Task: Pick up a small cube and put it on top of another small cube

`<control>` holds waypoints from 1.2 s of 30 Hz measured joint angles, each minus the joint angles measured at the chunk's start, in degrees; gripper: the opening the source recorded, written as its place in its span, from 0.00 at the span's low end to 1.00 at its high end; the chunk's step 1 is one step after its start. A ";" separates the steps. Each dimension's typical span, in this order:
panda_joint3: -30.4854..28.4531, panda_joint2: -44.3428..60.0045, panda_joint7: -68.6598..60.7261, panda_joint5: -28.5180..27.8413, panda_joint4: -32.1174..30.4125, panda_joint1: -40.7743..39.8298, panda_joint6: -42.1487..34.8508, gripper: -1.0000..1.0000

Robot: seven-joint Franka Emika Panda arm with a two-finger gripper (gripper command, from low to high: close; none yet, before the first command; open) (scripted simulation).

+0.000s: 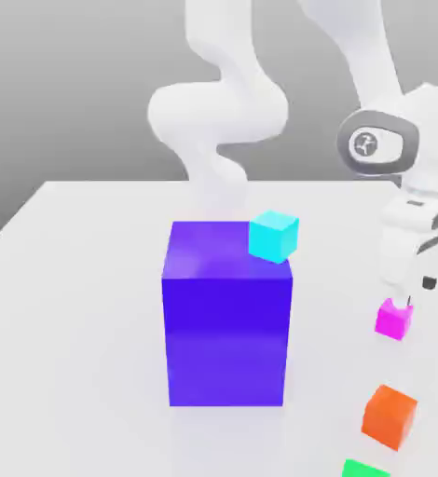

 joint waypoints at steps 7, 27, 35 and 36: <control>-2.44 6.36 3.45 -3.85 -0.32 3.70 5.00 0.50; -23.34 16.74 17.78 -22.87 2.61 20.13 11.97 0.00; -8.86 8.94 6.58 -7.89 0.49 9.24 6.91 0.00; -7.56 7.97 5.05 -5.85 0.19 8.40 6.33 0.00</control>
